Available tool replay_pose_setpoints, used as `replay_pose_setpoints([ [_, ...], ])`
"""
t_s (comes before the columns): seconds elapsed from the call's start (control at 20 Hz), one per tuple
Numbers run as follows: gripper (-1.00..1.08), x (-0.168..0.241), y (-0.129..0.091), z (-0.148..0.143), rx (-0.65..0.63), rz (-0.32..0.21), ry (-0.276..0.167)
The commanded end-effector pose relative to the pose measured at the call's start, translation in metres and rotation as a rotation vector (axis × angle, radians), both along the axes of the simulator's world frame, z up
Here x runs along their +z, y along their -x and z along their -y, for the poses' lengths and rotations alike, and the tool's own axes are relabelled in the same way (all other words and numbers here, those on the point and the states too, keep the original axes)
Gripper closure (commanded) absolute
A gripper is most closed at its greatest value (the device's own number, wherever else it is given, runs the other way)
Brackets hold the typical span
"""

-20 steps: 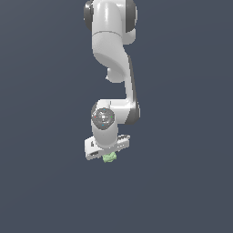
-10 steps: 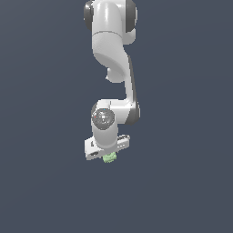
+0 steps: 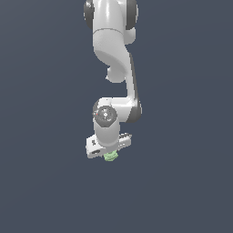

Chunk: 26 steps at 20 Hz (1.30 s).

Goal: Pick up the object and move it to a goal position.

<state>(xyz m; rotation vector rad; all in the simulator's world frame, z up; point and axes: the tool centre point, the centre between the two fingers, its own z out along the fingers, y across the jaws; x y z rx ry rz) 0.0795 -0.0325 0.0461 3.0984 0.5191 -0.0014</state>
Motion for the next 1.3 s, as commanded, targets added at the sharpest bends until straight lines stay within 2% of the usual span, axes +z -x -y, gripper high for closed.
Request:
replay_pose_setpoints([
  [0.0,1.08,0.005,0.003,-0.006,0.001,0.001,0.000],
  [0.4,1.08,0.037,0.028,-0.043,0.001,0.001,0.001],
  [0.95,1.08,0.108,0.081,-0.125,0.001,0.001,0.002],
  [1.25,1.08,0.141,0.103,-0.163,0.001,0.001,0.002],
])
